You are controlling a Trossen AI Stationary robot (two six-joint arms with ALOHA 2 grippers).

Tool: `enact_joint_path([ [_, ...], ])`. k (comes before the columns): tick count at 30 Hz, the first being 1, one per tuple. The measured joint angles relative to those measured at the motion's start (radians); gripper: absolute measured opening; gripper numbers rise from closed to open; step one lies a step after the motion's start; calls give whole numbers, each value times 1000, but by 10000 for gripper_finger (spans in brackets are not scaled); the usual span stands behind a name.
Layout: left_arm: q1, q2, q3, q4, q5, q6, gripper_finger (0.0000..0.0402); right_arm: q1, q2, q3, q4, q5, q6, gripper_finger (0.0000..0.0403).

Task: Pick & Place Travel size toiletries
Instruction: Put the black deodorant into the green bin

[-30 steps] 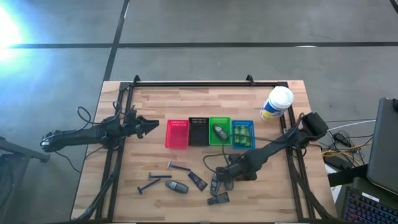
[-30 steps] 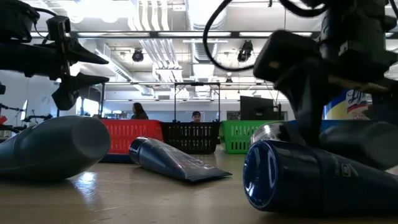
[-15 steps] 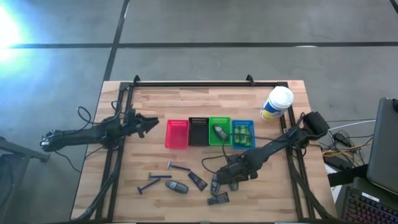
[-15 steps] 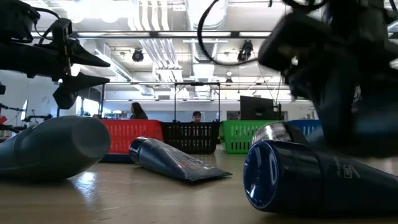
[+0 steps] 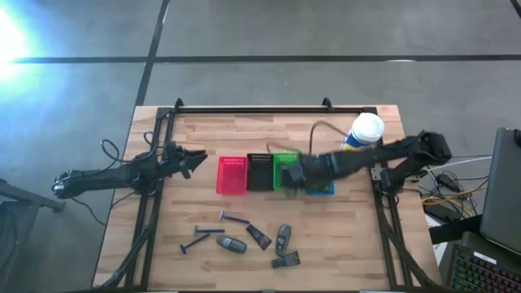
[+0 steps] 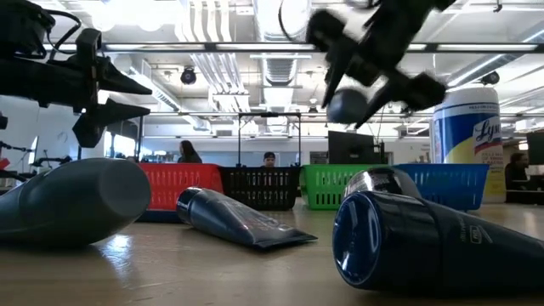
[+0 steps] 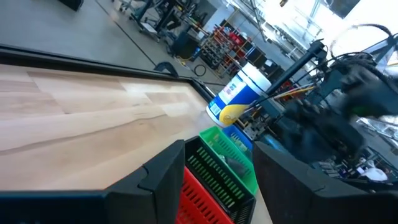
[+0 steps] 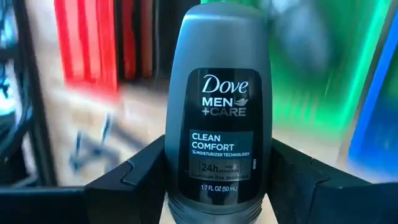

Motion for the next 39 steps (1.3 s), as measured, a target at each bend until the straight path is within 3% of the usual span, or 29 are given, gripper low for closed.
enact_joint_path([
  [5,0,0,0,1,-3,-1,193,-166,58,8,7,-86,-158,212],
  [10,0,0,0,1,-3,-5,193,-200,128,39,21,-183,-219,229],
  [21,1,-1,0,82,-3,-24,193,-195,182,65,15,-114,-239,316],
  [28,1,0,0,88,-4,27,193,-77,110,80,-75,-165,-196,347],
  [35,0,1,0,90,-4,35,193,156,129,89,-87,-160,136,354],
  [39,0,1,0,90,-4,38,193,267,174,87,-42,-97,341,348],
])
